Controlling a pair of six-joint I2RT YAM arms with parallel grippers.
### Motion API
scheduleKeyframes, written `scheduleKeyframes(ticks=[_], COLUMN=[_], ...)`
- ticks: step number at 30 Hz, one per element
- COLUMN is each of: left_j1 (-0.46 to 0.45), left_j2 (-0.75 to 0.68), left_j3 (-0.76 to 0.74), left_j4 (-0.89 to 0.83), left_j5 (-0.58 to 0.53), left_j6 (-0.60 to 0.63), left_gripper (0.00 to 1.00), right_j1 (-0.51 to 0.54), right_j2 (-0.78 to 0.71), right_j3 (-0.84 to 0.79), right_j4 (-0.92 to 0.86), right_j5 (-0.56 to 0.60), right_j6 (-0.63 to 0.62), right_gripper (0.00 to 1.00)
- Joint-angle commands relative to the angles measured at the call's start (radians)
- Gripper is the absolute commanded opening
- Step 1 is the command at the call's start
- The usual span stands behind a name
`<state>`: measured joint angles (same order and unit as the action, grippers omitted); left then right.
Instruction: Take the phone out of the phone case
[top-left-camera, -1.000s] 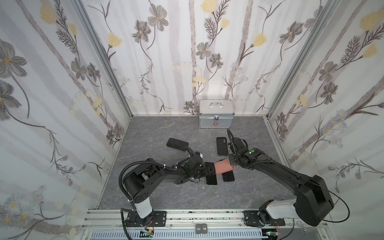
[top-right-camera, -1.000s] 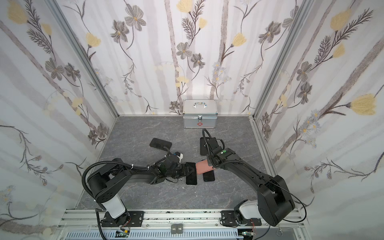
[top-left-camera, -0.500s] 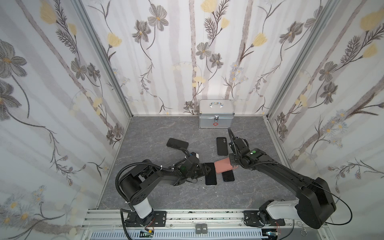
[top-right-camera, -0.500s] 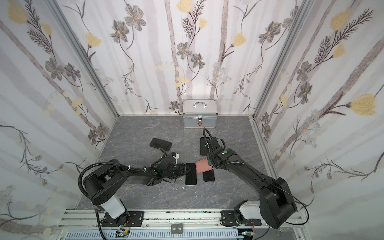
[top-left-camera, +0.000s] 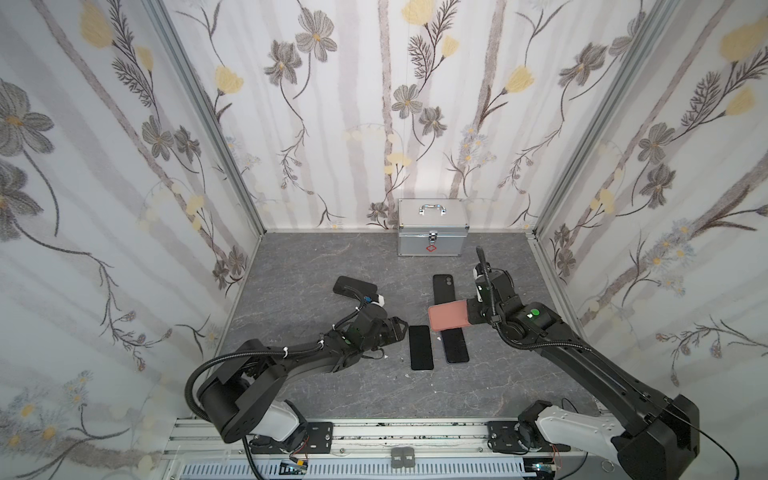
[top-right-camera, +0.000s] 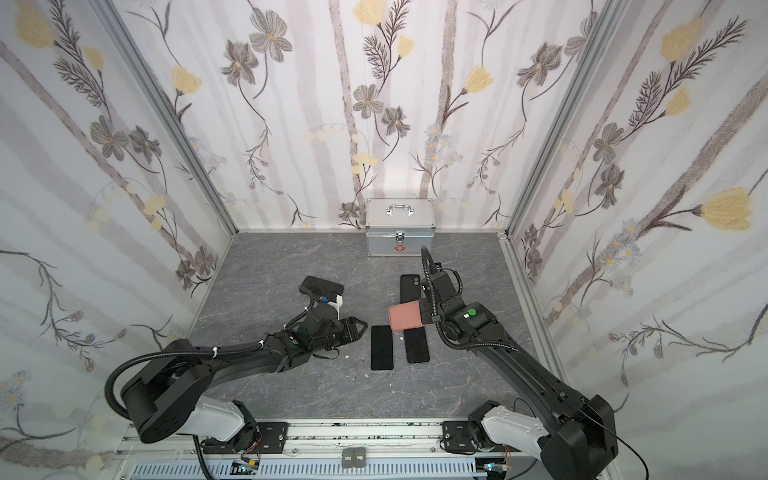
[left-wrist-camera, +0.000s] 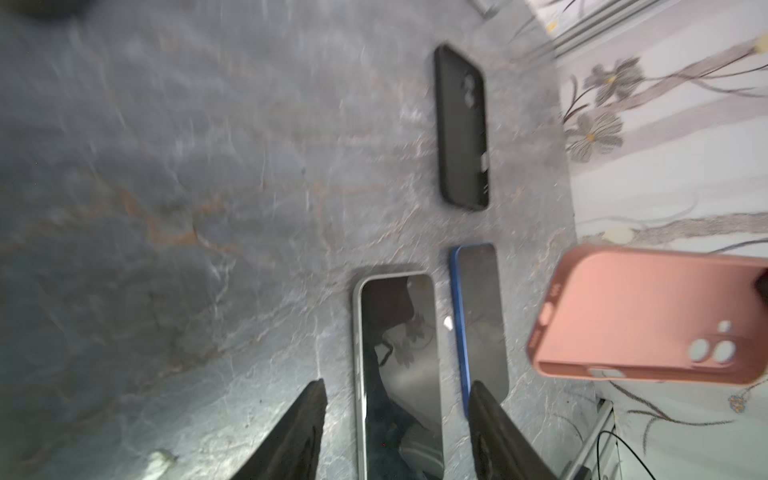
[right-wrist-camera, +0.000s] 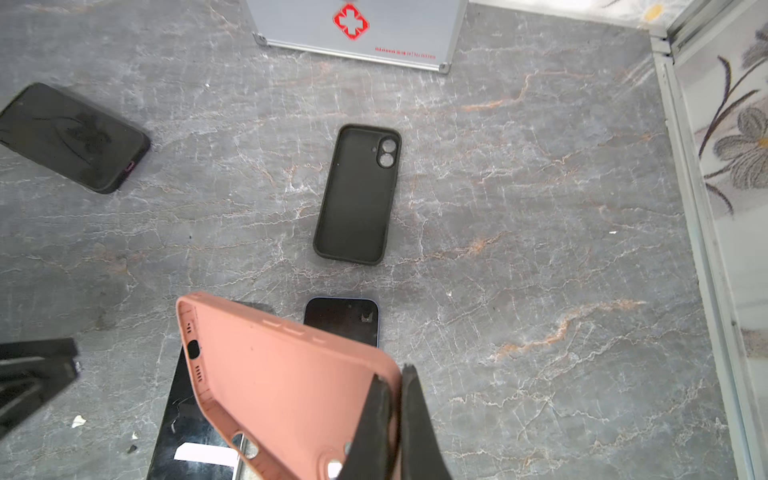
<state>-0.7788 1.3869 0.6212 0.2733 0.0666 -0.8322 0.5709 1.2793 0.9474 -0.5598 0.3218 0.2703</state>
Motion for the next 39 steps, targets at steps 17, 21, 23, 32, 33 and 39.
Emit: scheduleKeyframes(ticks=[17, 21, 23, 32, 33, 39], left_j1=[0.020, -0.016, -0.030, -0.052, -0.056, -0.057], left_j2=[-0.207, -0.165, -0.146, -0.081, -0.078, -0.062], left_j3=[0.238, 0.288, 0.305, 0.328, 0.328, 0.328], left_j4=[-0.299, -0.337, -0.347, -0.369, -0.371, -0.378], left_j5=[0.177, 0.178, 0.177, 0.150, 0.151, 0.146], left_j6=[0.815, 0.866, 0.879, 0.902, 0.903, 0.913], left_gripper=[0.62, 0.62, 0.61, 0.46, 0.43, 0.17], right_j1=[0.072, 0.086, 0.090, 0.100, 0.101, 0.102], right_j2=[-0.014, -0.003, 0.000, -0.007, -0.010, -0.010], right_j3=[0.045, 0.053, 0.056, 0.054, 0.054, 0.054], right_j4=[0.178, 0.163, 0.160, 0.161, 0.162, 0.164], right_j5=[-0.419, -0.447, -0.449, -0.449, -0.448, -0.445], right_j6=[-0.310, -0.323, -0.322, -0.319, -0.317, -0.317], right_gripper=[0.00, 0.00, 0.00, 0.00, 0.00, 0.00])
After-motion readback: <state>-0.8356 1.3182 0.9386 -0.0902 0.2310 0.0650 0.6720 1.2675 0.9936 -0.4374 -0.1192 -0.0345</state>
